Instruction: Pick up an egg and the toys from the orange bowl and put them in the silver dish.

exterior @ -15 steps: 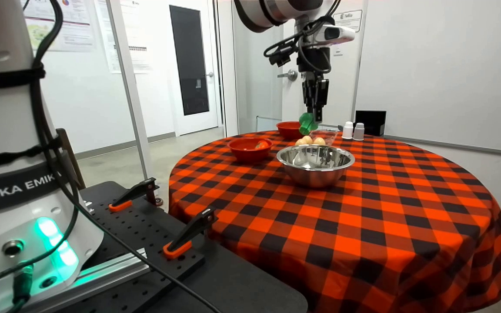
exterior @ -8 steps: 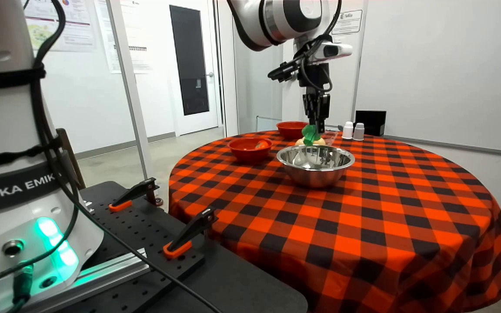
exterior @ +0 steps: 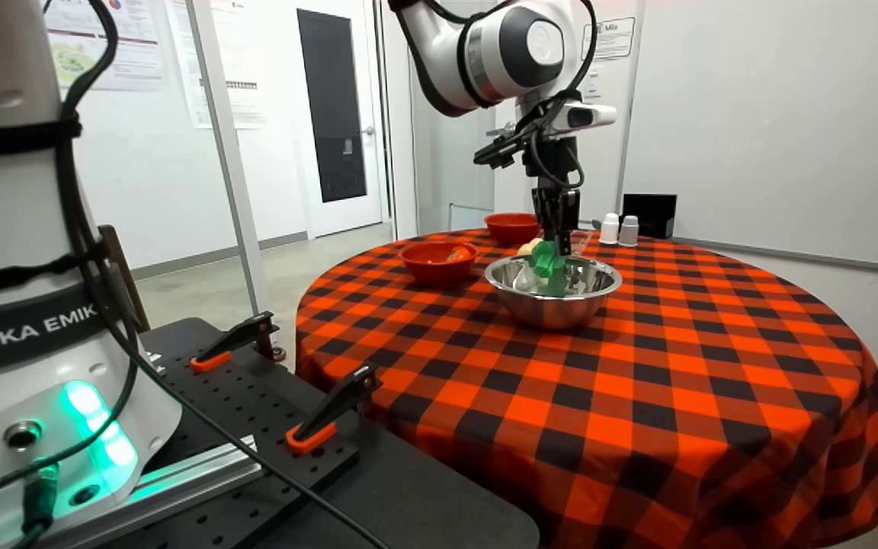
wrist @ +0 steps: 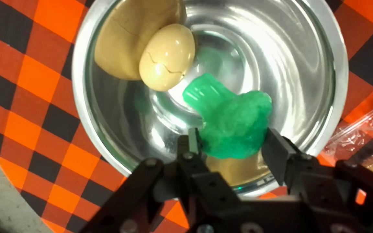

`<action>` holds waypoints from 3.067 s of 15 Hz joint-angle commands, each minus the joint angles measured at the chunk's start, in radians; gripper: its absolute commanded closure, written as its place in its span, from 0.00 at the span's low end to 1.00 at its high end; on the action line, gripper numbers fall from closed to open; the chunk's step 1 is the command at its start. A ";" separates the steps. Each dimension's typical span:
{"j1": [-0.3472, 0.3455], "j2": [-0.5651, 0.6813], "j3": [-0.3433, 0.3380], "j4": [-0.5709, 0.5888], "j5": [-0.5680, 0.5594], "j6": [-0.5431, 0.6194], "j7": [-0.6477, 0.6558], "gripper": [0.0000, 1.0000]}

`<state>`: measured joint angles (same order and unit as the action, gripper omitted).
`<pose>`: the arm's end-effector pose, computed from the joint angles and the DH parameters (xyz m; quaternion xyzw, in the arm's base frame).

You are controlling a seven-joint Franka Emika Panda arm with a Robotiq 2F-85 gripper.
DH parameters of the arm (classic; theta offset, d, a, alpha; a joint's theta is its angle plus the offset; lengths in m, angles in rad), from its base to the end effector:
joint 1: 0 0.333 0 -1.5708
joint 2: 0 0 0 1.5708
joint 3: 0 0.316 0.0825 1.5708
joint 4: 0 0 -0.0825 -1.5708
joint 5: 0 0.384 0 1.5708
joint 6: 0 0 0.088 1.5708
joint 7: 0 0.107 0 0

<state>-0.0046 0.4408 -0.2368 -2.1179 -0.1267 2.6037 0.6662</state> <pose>0.5675 -0.1364 0.2120 0.9222 -0.3767 0.0431 0.0762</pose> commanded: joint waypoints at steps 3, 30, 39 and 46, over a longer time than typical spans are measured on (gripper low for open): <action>0.020 0.061 -0.016 0.021 -0.006 0.023 -0.016 0.74; -0.014 -0.352 0.102 -0.164 0.072 -0.032 -0.409 0.00; 0.000 -0.405 0.191 -0.112 0.097 -0.220 -0.519 0.00; 0.050 -0.276 0.251 -0.006 0.048 -0.267 -0.384 0.00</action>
<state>0.0224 0.0840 0.0017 -2.2142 -0.0487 2.3856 0.1987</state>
